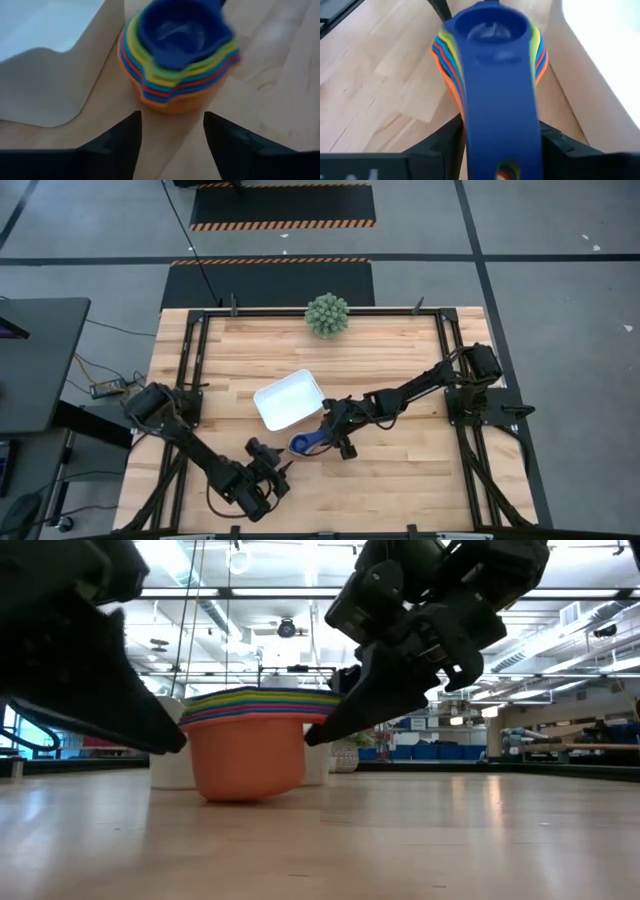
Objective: Nest measuring cups in basket
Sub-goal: Put the nested measuring cup into the white bin
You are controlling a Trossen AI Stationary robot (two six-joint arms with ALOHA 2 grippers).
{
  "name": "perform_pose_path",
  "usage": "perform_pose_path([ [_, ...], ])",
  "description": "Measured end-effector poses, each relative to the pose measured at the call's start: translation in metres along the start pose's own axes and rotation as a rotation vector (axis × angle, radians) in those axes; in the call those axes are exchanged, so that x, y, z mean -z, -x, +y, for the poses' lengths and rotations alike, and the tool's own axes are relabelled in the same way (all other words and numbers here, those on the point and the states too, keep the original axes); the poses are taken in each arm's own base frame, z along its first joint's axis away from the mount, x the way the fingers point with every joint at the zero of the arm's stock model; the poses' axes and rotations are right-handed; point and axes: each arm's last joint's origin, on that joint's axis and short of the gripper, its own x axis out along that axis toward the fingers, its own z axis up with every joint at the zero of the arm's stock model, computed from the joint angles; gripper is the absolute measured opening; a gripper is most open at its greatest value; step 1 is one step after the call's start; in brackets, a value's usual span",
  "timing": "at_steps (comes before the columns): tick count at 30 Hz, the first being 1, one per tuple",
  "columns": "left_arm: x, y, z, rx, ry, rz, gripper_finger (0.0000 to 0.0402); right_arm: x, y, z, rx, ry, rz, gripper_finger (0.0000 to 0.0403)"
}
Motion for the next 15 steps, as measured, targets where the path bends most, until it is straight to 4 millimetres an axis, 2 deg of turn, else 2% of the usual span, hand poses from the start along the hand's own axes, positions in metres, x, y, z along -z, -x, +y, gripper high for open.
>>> perform_pose_path([
  [9,0.0005,-0.0081,-0.0006,-0.003,-0.035,0.018,0.0313,0.002,0.0007,0.0004,-0.028,0.056,0.022,0.0181],
  [15,0.0011,-0.0097,-0.0055,0.028,-0.097,0.003,0.035,0.0019,0.0007,0.0014,-0.067,0.096,0.015,0.0181],
])
